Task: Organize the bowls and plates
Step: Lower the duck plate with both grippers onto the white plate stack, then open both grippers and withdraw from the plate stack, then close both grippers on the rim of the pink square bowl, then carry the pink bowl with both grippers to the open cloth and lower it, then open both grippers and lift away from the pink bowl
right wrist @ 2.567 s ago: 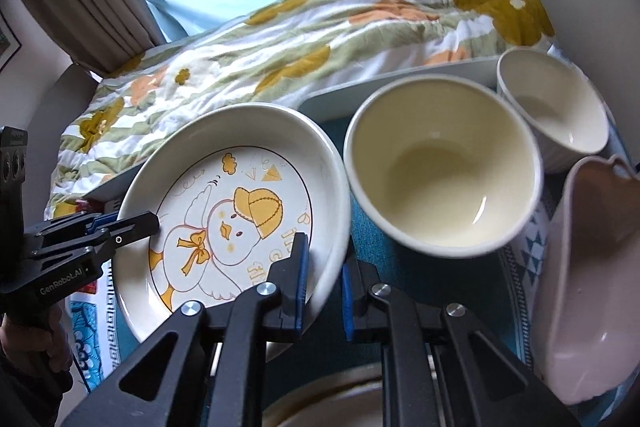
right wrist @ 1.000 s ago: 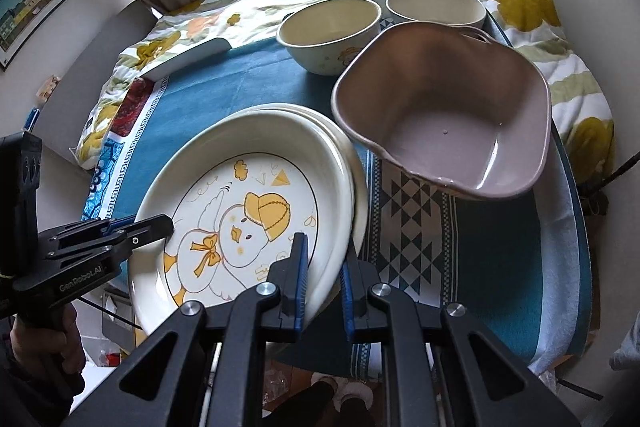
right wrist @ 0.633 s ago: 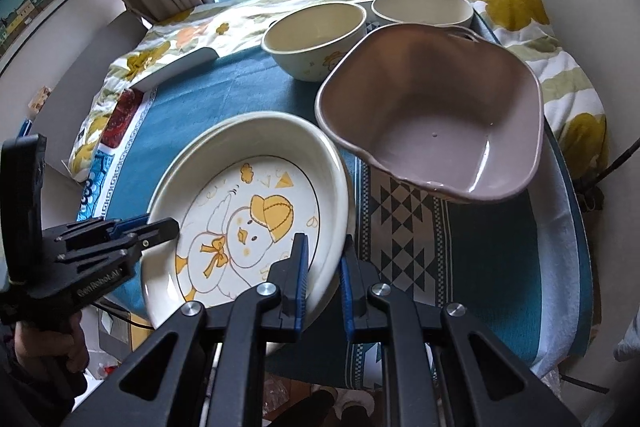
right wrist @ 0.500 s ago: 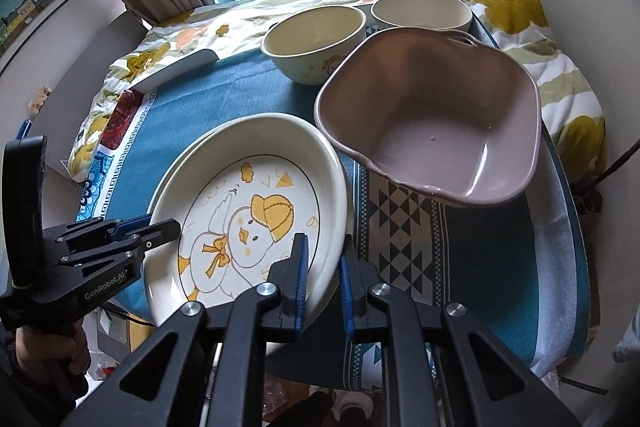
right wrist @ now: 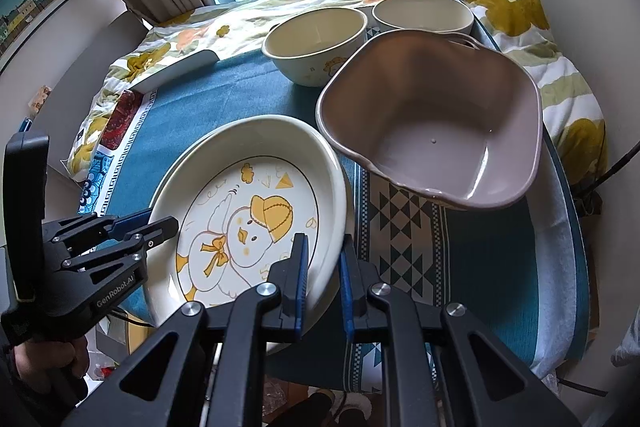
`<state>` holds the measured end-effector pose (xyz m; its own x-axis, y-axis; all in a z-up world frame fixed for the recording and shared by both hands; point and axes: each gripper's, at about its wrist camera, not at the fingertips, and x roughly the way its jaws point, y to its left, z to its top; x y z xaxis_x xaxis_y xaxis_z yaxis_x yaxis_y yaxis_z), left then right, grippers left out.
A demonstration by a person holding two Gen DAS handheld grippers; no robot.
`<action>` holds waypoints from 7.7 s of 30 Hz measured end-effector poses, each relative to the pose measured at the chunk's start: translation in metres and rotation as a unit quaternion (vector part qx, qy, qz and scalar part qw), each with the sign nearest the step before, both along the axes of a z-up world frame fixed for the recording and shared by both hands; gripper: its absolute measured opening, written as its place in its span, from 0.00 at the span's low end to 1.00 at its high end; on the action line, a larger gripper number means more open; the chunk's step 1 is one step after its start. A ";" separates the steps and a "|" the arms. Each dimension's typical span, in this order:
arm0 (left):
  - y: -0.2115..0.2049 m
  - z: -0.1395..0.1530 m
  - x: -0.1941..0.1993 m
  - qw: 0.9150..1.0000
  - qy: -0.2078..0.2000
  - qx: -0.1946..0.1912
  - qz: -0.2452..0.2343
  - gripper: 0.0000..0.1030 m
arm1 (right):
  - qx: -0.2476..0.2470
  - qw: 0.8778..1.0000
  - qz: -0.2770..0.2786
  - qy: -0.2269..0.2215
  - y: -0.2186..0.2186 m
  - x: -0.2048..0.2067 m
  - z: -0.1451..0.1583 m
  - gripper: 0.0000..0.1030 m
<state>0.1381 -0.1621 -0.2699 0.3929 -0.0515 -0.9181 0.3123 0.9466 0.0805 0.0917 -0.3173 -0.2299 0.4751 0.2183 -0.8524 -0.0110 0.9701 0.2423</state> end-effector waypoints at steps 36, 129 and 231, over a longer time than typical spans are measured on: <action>-0.004 0.013 -0.011 0.998 -0.042 0.042 -0.016 0.63 | -0.025 1.000 -0.003 0.001 0.012 0.010 0.001 0.13; 0.182 0.125 0.038 0.979 -0.038 -0.128 0.154 0.17 | 0.091 0.984 0.151 0.017 0.142 0.108 0.081 0.12; 0.011 0.213 0.037 0.971 -0.192 -0.130 0.051 1.00 | -0.045 0.980 0.065 -0.182 -0.013 0.023 0.189 0.99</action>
<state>0.1746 -0.1510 -0.0570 0.7196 -0.2037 -0.6639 0.2093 0.9752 -0.0725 0.1146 -0.3303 -0.0413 0.7245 0.2299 -0.6498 -0.2067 0.9718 0.1133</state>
